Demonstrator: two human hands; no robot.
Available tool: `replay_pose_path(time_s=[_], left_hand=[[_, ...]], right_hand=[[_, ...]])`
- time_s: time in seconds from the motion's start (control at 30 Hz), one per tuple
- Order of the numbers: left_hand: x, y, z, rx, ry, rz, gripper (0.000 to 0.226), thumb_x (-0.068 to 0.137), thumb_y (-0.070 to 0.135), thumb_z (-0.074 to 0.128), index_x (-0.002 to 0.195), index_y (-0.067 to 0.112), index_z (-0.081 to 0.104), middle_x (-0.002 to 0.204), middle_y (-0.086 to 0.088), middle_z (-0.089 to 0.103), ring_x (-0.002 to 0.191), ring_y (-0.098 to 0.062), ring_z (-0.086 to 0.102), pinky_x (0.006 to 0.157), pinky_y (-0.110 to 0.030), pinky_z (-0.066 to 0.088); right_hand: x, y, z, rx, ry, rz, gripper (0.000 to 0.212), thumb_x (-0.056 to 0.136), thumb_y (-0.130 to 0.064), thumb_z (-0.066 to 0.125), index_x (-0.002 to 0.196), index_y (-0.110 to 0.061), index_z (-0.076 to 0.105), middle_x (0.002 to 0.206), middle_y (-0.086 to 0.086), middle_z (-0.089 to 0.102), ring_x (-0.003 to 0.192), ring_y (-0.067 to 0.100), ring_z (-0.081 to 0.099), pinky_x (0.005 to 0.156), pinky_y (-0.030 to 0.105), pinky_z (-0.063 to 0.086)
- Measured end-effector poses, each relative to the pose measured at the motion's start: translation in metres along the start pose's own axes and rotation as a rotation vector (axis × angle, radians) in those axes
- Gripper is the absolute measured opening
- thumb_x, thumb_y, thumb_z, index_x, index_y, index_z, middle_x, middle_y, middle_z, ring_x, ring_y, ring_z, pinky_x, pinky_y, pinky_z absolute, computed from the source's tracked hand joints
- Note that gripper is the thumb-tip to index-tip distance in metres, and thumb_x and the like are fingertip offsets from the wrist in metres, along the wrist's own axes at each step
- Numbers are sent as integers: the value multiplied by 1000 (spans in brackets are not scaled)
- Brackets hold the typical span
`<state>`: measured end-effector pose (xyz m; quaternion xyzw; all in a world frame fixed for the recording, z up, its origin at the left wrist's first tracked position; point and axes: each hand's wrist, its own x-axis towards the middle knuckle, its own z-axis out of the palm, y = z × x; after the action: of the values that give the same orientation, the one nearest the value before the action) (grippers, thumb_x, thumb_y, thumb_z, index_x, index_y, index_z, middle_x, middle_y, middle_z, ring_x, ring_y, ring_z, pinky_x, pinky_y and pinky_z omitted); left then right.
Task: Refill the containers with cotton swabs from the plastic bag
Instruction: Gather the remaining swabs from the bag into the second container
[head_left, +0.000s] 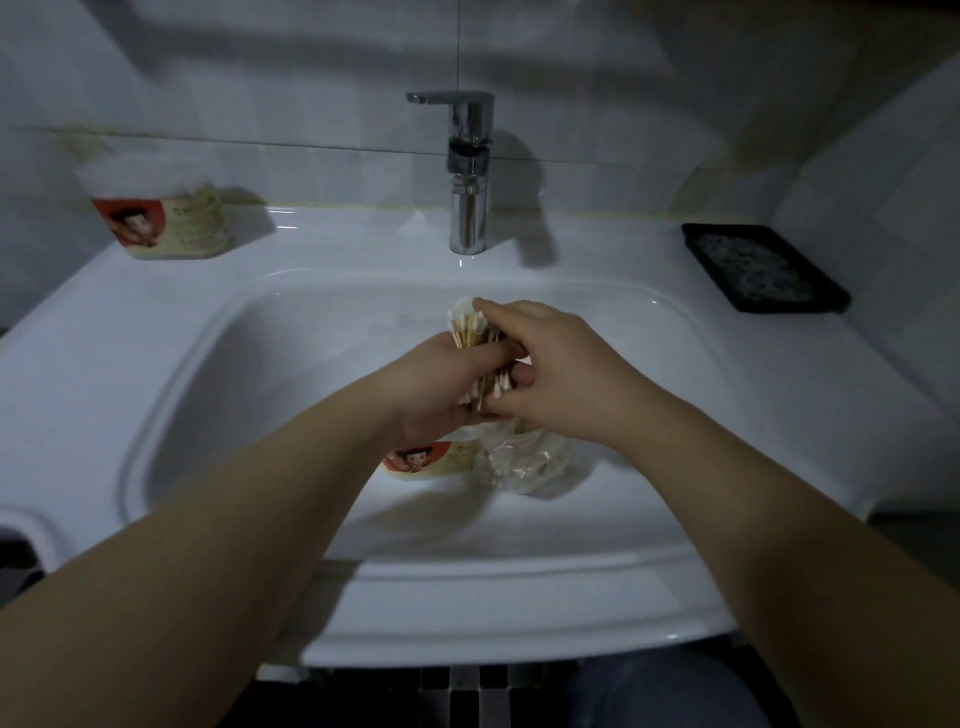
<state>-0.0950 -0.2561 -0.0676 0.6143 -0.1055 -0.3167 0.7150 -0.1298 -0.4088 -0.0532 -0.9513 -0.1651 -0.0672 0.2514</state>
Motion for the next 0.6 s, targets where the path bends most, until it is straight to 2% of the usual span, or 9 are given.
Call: replay_pose_path(time_s=[0.07, 0.13, 0.2, 0.27, 0.4, 0.47, 0.53, 0.6], left_hand=[[-1, 1, 0, -22, 1, -14, 11, 103, 17, 56, 105, 14, 67, 89, -4, 73, 82, -15, 72, 77, -31, 60], [0, 1, -1, -53, 0, -35, 11, 103, 14, 57, 105, 12, 68, 91, -6, 72, 83, -17, 72, 72, -32, 57], [0, 0, -2, -66, -2, -48, 11, 102, 12, 58, 105, 10, 69, 94, -9, 71, 88, -22, 71, 75, -34, 57], [0, 0, -2, -63, 10, -60, 10, 102, 12, 58, 102, 10, 68, 90, -7, 72, 86, -20, 72, 76, -33, 56], [0, 0, 2, -8, 61, -90, 13, 102, 16, 58, 93, 17, 66, 79, 1, 71, 72, -10, 71, 81, -32, 55], [-1, 1, 3, -4, 66, -110, 17, 102, 18, 59, 87, 19, 67, 74, 2, 65, 65, -9, 68, 76, -31, 57], [-1, 2, 3, 0, 103, -135, 25, 101, 21, 63, 76, 21, 69, 67, 3, 57, 57, -8, 61, 69, -30, 56], [-1, 2, 3, 15, 158, -143, 23, 99, 24, 66, 76, 20, 67, 61, 4, 50, 50, -8, 50, 58, -25, 49]], right_hand=[[-2, 2, -1, 74, 4, 6, 95, 77, -22, 87, 158, -20, 37, 143, -2, 52, 130, 13, 51, 105, 18, 44], [-4, 2, 0, 137, -7, 1, 105, 71, -31, 93, 159, -21, 35, 154, -7, 43, 137, 6, 43, 99, 0, 34], [-4, 0, 0, 194, -12, 8, 111, 67, -39, 95, 159, -22, 35, 158, -10, 38, 140, 1, 38, 95, -7, 29], [-2, 0, 1, 138, -12, -5, 107, 70, -38, 93, 158, -23, 35, 156, -10, 41, 139, 3, 41, 95, -6, 29], [0, 0, 2, 27, 18, -44, 88, 78, -22, 82, 156, -21, 41, 149, -4, 52, 130, 7, 49, 93, -4, 30], [-1, 1, 2, 69, 13, -25, 89, 78, -22, 83, 156, -23, 41, 147, -5, 53, 128, 7, 51, 100, 5, 36], [-2, 0, 1, 130, -15, 16, 96, 75, -29, 87, 157, -29, 36, 148, -8, 51, 131, 7, 51, 109, 23, 42], [-3, 1, -1, 213, -29, 51, 101, 72, -35, 91, 157, -33, 36, 148, -11, 49, 132, 5, 50, 110, 27, 44]])
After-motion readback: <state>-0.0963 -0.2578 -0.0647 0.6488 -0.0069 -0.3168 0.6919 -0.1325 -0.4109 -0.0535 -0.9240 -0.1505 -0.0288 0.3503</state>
